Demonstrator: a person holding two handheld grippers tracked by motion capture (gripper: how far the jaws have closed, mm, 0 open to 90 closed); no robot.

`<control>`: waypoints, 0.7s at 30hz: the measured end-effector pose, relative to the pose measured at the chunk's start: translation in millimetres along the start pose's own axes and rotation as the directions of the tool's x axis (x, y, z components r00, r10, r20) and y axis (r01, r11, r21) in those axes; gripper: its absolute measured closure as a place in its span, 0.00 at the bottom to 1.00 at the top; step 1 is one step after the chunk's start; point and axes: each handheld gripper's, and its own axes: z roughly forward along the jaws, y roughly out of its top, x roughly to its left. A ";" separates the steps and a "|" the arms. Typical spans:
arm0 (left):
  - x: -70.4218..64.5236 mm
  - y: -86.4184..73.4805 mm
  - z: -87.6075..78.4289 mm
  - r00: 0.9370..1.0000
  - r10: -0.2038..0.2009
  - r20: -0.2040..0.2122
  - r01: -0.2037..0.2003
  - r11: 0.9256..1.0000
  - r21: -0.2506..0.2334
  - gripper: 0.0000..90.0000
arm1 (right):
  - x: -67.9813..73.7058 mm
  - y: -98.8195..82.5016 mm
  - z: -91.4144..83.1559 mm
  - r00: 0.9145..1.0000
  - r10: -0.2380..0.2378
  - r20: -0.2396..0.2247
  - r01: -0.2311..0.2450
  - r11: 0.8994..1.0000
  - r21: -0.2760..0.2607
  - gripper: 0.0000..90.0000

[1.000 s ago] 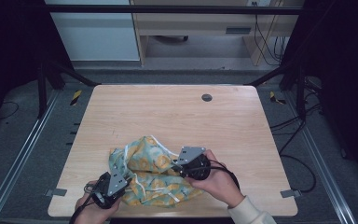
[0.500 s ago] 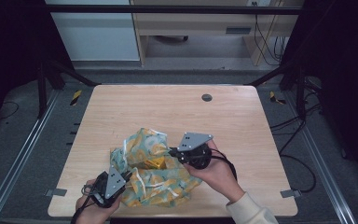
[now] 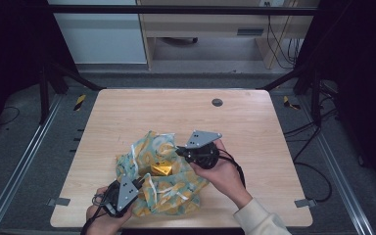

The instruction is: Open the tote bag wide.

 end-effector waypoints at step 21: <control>12.8 -19.7 33.9 0.999 -0.019 0.045 0.008 0.970 0.241 0.96 | -19.3 -50.7 57.3 0.989 0.135 0.056 -0.143 0.971 0.192 1.00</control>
